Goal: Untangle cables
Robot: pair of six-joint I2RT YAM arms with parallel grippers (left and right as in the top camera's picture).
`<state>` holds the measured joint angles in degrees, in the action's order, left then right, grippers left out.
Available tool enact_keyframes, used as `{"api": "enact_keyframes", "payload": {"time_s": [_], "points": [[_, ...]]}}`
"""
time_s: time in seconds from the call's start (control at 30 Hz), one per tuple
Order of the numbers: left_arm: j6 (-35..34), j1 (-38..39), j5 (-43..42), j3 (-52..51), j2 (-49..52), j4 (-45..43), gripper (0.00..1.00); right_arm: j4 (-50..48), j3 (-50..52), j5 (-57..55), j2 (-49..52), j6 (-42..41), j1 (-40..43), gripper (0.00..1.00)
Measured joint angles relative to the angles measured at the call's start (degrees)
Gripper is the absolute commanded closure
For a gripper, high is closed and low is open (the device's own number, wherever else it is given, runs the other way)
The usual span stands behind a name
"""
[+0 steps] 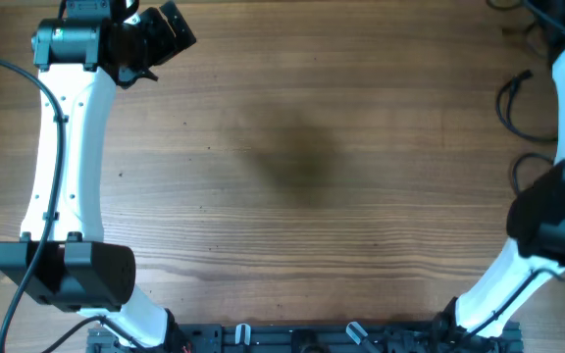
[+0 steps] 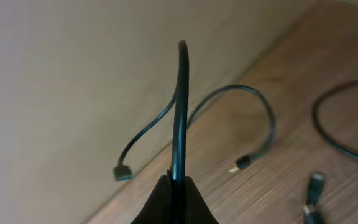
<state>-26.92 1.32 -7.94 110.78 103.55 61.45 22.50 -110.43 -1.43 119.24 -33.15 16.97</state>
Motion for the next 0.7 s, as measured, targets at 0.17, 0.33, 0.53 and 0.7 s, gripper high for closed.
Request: {"api": "enact_keyframes", "payload": {"time_s": [0.17,0.33,0.53,0.7], "points": [[0.0,0.0,0.0,0.0,0.0,0.0,0.0,-4.7,0.0,0.3,11.2,-3.3,3.9,0.0],[0.0,0.0,0.0,0.0,0.0,0.0,0.0,-3.3,0.2,5.9,14.8,-0.3,4.3,0.0],[0.0,0.0,0.0,0.0,0.0,0.0,0.0,0.6,0.2,16.9,8.0,2.0,3.5,0.0],[0.0,0.0,0.0,0.0,0.0,-0.1,0.0,13.9,0.1,19.9,-14.0,8.2,-1.6,0.0]]}}
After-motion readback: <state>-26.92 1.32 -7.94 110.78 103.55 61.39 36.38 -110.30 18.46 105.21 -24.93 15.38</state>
